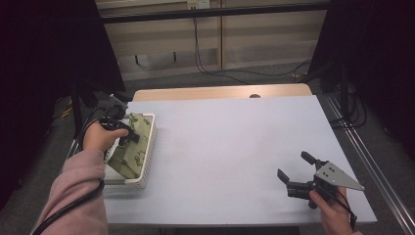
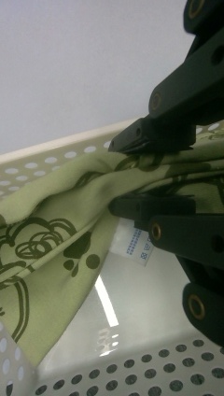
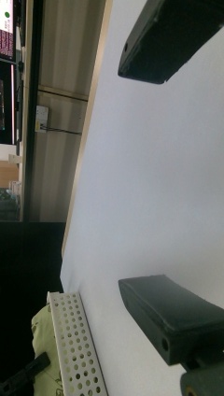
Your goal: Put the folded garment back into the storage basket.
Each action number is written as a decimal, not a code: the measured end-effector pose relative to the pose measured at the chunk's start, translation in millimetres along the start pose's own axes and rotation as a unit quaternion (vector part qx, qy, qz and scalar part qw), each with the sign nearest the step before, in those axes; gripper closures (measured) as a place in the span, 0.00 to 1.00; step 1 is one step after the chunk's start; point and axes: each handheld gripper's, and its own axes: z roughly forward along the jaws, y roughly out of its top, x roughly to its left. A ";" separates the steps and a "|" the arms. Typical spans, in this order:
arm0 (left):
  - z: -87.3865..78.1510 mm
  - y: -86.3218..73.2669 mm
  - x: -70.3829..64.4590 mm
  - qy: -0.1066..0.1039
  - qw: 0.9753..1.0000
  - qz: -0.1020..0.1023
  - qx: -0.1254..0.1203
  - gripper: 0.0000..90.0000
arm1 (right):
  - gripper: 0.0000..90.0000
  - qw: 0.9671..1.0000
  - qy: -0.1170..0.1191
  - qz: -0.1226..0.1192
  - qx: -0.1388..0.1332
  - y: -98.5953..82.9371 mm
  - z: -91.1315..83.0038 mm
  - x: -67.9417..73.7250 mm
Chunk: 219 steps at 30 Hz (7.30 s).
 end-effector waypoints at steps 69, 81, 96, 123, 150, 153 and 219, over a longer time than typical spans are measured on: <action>8.8 -29.9 45.5 0.042 0.997 -0.033 -0.049 0.74 | 0.01 1.000 -0.002 0.001 -0.002 -0.3 -0.9 -0.7; 6.7 -29.7 47.5 0.045 0.997 -0.033 -0.051 0.74 | 0.01 1.000 -0.003 0.004 -0.002 -0.3 -1.8 -1.1; 1.0 -28.5 46.1 0.040 0.997 -0.035 -0.056 0.69 | 0.01 1.000 -0.004 0.003 0.000 -0.7 -1.7 -1.8; -9.7 -36.4 20.7 -0.027 0.990 0.013 -0.141 0.42 | 0.01 1.000 -0.011 0.001 0.001 0.0 -1.6 -0.7; -6.9 -65.0 -10.5 -0.073 0.965 0.079 -0.240 0.24 | 0.01 1.000 -0.010 0.002 0.001 -0.1 -0.8 -0.4; -4.6 -69.4 -12.7 -0.082 0.962 0.080 -0.248 0.23 | 0.01 1.000 -0.007 -0.003 0.003 -0.2 -1.0 -0.6; 24.4 -127.8 -38.6 -0.157 0.897 0.156 -0.382 0.03 | 0.01 1.000 -0.002 -0.003 0.000 0.2 -1.0 -0.6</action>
